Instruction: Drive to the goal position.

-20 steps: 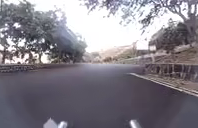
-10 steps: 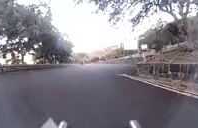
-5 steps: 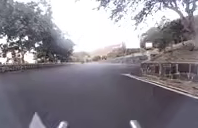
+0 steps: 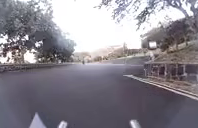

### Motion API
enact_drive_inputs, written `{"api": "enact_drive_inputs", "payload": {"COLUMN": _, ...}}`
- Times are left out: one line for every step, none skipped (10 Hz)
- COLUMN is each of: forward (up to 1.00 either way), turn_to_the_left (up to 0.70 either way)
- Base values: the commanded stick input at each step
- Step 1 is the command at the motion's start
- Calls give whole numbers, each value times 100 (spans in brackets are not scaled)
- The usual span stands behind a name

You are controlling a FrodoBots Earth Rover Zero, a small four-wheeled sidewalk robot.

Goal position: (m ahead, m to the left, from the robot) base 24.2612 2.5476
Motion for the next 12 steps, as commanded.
{"api": "enact_drive_inputs", "payload": {"forward": 70, "turn_to_the_left": 0}}
{"api": "enact_drive_inputs", "payload": {"forward": 70, "turn_to_the_left": 0}}
{"api": "enact_drive_inputs", "payload": {"forward": 70, "turn_to_the_left": 0}}
{"api": "enact_drive_inputs", "payload": {"forward": 70, "turn_to_the_left": 0}}
{"api": "enact_drive_inputs", "payload": {"forward": 70, "turn_to_the_left": 0}}
{"api": "enact_drive_inputs", "payload": {"forward": 70, "turn_to_the_left": 0}}
{"api": "enact_drive_inputs", "payload": {"forward": 70, "turn_to_the_left": 0}}
{"api": "enact_drive_inputs", "payload": {"forward": 70, "turn_to_the_left": 0}}
{"api": "enact_drive_inputs", "payload": {"forward": 70, "turn_to_the_left": -31}}
{"api": "enact_drive_inputs", "payload": {"forward": 70, "turn_to_the_left": -35}}
{"api": "enact_drive_inputs", "payload": {"forward": 70, "turn_to_the_left": -35}}
{"api": "enact_drive_inputs", "payload": {"forward": 70, "turn_to_the_left": -35}}
